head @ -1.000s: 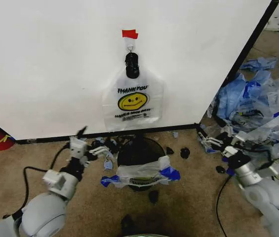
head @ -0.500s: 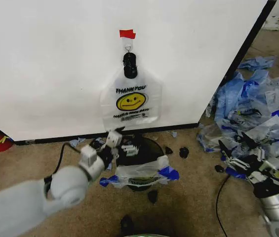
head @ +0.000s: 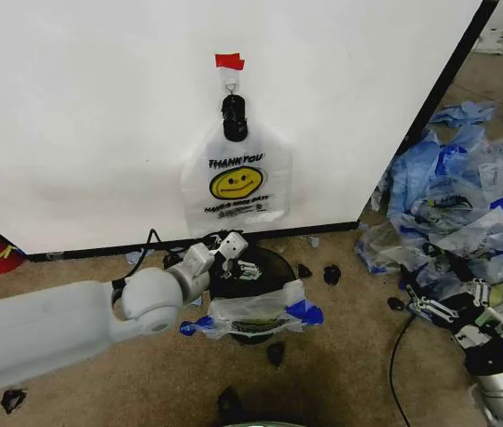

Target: Pick up the garbage bag from the wall and place it over the trash bin.

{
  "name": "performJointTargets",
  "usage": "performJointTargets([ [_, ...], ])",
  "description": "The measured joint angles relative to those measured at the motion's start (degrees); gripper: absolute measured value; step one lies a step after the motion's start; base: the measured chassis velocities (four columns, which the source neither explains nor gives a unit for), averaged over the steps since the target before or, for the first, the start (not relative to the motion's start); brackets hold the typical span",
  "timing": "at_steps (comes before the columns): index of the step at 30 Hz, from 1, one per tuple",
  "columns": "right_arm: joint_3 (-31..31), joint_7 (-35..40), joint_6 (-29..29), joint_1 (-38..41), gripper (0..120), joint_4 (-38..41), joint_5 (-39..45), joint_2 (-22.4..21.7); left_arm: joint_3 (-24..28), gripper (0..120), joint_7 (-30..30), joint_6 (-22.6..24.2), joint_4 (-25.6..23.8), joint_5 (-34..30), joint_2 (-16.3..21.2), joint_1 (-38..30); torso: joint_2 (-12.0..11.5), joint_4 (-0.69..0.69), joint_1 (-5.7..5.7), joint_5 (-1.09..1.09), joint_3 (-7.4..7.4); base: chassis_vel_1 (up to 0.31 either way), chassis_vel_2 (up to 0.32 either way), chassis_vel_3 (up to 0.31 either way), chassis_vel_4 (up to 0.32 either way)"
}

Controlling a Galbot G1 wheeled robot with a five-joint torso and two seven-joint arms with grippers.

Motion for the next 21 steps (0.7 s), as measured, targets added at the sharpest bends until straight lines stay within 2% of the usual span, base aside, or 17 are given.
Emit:
performJointTargets([
  [3, -0.2, -0.3, 0.3, 0.1, 100, -0.3, 0.0, 0.0, 1.9, 94, 0.2, -0.1, 1.6, 0.5, -0.6, -1.0, 0.0, 0.02, 0.00, -0.01, 0.00, 0.000, 0.000, 0.000, 0.000],
  [6, -0.6, -0.7, 0.5, 0.1, 100, -0.5, 0.0, 0.1, 4.4, 81, 0.3, -0.7, 4.2, 1.3, -1.6, -2.0, 0.0, 0.01, 0.00, -0.02, 0.00, 0.000, 0.000, 0.000, 0.000],
  [8, -0.7, -0.7, 0.6, 0.2, 100, -0.5, 0.0, 0.1, 4.8, 80, 0.4, -0.8, 4.8, 1.4, -1.8, -2.1, 0.0, 0.01, 0.00, -0.02, 0.00, 0.000, 0.000, 0.000, 0.000],
  [10, -1.1, -1.1, 0.8, 0.2, 100, -0.6, 0.0, 0.2, 6.1, 68, 0.9, -1.5, 7.2, 2.2, -2.8, -2.5, 0.0, 0.02, 0.00, -0.01, 0.00, 0.000, 0.000, 0.000, 0.000],
  [14, -1.8, -1.5, 1.4, 0.3, 100, -0.9, -0.1, 0.4, 7.5, 53, 1.4, -2.2, 10.7, 3.1, -4.4, -3.2, 0.0, 0.00, 0.00, -0.01, 0.00, 0.000, 0.000, 0.000, 0.000],
  [15, -1.8, -1.5, 1.4, 0.3, 100, -0.9, -0.1, 0.4, 7.5, 53, 1.4, -2.2, 10.7, 3.1, -4.4, -3.2, 0.0, 0.00, 0.00, -0.01, 0.00, 0.000, 0.000, 0.000, 0.000],
  [21, -2.9, -2.0, 2.3, 0.2, 100, -1.1, -0.6, 0.7, 11.3, 28, 2.1, -2.0, 10.5, 3.3, -3.9, -6.1, 0.0, 0.02, 0.00, 0.00, 0.00, 0.000, 0.000, 0.000, 0.000],
])
